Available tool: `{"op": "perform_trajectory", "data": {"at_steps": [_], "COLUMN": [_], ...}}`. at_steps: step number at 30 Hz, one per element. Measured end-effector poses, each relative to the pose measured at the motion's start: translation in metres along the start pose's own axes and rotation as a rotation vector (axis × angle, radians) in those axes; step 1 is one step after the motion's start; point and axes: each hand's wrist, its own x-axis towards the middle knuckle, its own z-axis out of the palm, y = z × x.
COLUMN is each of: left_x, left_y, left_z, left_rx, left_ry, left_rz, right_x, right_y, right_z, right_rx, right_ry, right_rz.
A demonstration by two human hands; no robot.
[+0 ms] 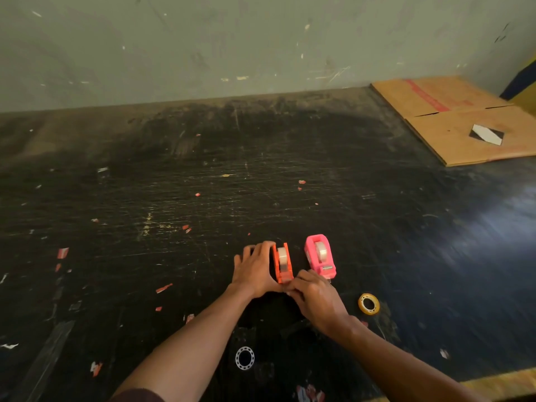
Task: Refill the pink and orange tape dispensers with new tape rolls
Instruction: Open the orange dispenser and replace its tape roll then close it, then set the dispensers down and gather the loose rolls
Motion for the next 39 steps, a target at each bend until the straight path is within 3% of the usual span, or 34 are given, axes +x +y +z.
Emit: {"op": "perform_trajectory", "data": {"at_steps": [10, 15, 20, 24, 27, 30, 33, 39], "left_x": [0.001, -0.006, -0.020, -0.050, -0.080, -0.110, -0.126, -0.133], "left_y": [0.000, -0.002, -0.015, -0.030, -0.038, -0.038, -0.036, -0.036], "left_z": [-0.002, -0.003, -0.005, -0.007, -0.007, -0.004, 0.009, 0.017], "left_rx": [0.040, 0.086, 0.023, -0.061, -0.143, -0.172, -0.085, -0.054], "left_ry": [-0.059, -0.138, -0.179, -0.179, -0.189, -0.362, -0.445, -0.261], "left_rz": [-0.007, -0.026, -0.047, -0.070, -0.067, -0.063, -0.037, 0.017], "right_x": [0.007, -0.002, -0.027, -0.052, -0.074, -0.093, -0.106, -0.105], "right_y": [-0.004, 0.001, 0.014, 0.044, 0.068, 0.086, 0.091, 0.066], "right_z": [-0.002, -0.006, -0.018, -0.031, -0.037, -0.033, -0.024, -0.009], "right_rx": [-0.095, -0.145, -0.053, -0.190, -0.247, -0.204, -0.161, -0.082], "right_ry": [-0.091, -0.304, -0.171, 0.003, -0.046, -0.100, -0.078, -0.064], "right_rz": [0.036, 0.019, 0.090, 0.219, 0.405, 0.497, 0.487, 0.350]}}
